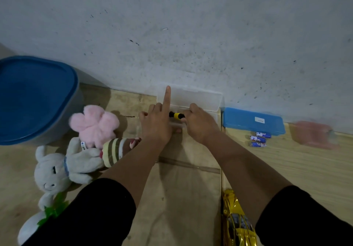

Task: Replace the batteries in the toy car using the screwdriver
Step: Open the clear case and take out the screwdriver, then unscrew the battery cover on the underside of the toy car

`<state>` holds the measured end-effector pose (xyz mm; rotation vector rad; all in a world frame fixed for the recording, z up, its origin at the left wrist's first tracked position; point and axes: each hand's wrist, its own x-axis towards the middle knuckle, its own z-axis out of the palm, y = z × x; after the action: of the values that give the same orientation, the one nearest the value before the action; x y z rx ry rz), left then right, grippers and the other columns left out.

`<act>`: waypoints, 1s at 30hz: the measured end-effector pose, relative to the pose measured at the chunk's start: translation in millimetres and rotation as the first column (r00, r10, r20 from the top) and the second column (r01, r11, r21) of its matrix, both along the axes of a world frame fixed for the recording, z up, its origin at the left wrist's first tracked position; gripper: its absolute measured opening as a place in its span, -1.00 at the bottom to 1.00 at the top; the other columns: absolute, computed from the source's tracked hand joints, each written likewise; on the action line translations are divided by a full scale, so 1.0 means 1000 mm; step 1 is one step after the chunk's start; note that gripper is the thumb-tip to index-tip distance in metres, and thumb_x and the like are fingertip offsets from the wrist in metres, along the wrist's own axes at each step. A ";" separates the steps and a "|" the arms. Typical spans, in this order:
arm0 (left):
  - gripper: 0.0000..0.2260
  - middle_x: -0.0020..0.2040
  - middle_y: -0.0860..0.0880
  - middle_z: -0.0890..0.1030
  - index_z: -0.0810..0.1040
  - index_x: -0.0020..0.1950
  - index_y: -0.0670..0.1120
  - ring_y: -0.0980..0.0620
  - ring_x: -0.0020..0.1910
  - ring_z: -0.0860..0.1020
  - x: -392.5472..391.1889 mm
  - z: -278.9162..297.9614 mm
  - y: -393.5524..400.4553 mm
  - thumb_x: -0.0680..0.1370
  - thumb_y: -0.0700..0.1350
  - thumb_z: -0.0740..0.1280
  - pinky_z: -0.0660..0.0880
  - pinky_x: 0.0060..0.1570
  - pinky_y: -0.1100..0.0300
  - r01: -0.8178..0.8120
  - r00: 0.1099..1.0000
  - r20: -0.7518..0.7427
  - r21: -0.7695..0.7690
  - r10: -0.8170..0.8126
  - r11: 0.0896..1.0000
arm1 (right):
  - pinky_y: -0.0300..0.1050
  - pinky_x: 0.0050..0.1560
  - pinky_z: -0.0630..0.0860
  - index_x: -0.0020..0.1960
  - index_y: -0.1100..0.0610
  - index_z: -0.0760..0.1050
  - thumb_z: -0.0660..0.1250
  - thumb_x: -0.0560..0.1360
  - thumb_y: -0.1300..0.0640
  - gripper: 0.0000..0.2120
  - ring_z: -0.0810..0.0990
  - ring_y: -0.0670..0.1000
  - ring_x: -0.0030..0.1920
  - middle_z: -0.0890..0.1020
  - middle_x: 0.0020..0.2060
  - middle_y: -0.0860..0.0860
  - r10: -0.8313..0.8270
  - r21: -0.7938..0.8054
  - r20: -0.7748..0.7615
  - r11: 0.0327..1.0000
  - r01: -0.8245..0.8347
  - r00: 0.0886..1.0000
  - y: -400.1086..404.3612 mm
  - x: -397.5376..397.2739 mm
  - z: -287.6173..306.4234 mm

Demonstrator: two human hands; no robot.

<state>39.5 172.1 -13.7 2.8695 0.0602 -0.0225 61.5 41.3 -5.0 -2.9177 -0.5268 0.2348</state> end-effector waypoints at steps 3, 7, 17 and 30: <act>0.13 0.21 -0.07 0.42 -0.43 0.47 0.06 -0.06 0.19 0.37 0.000 0.004 0.000 0.34 0.21 0.45 0.31 0.11 -0.02 0.035 0.999 0.012 0.041 -0.035 0.999 | -0.02 -0.04 0.43 0.23 0.21 0.39 0.11 0.62 0.08 -0.72 0.46 0.12 0.06 0.39 0.12 0.14 -0.041 -0.005 0.089 0.999 0.042 0.995 -0.008 -0.006 0.010; 0.15 0.25 -0.07 0.37 -0.40 0.48 0.07 -0.08 0.23 0.32 -0.009 0.011 -0.005 0.28 0.30 0.44 0.28 0.13 -0.02 0.104 0.994 0.027 0.049 -0.105 0.993 | -0.04 -0.05 0.40 0.22 0.22 0.36 0.08 0.62 0.06 -0.71 0.46 0.13 0.05 0.41 0.11 0.13 -0.197 0.010 0.195 0.980 0.199 0.961 -0.033 -0.025 0.030; 0.08 0.34 -0.07 0.32 -0.34 0.49 0.13 -0.09 0.32 0.25 -0.092 0.046 -0.090 0.31 0.35 0.38 0.27 0.18 -0.04 0.224 0.971 -0.067 -0.071 -0.229 0.972 | -0.01 0.03 0.46 0.51 0.17 0.05 0.08 0.61 0.15 -0.50 0.46 0.17 0.13 0.40 0.31 0.17 -0.426 -0.001 0.217 0.899 0.437 0.878 -0.151 -0.144 0.031; -0.12 0.42 -0.09 0.07 -0.16 0.50 0.25 -0.15 0.38 0.13 -0.231 0.016 -0.172 0.32 0.50 0.16 0.28 0.22 -0.18 0.209 0.941 -0.283 0.051 -0.186 0.977 | 0.11 -0.02 0.42 0.50 0.08 0.13 0.15 0.59 0.04 -0.49 0.50 0.24 0.07 0.52 0.05 0.21 -0.475 -0.026 0.001 0.880 0.475 0.880 -0.223 -0.288 -0.033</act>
<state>-191.2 0.1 2.1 2.9188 -0.1774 -0.4726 -226.4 -182.2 -37.9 -2.9515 0.2072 0.1809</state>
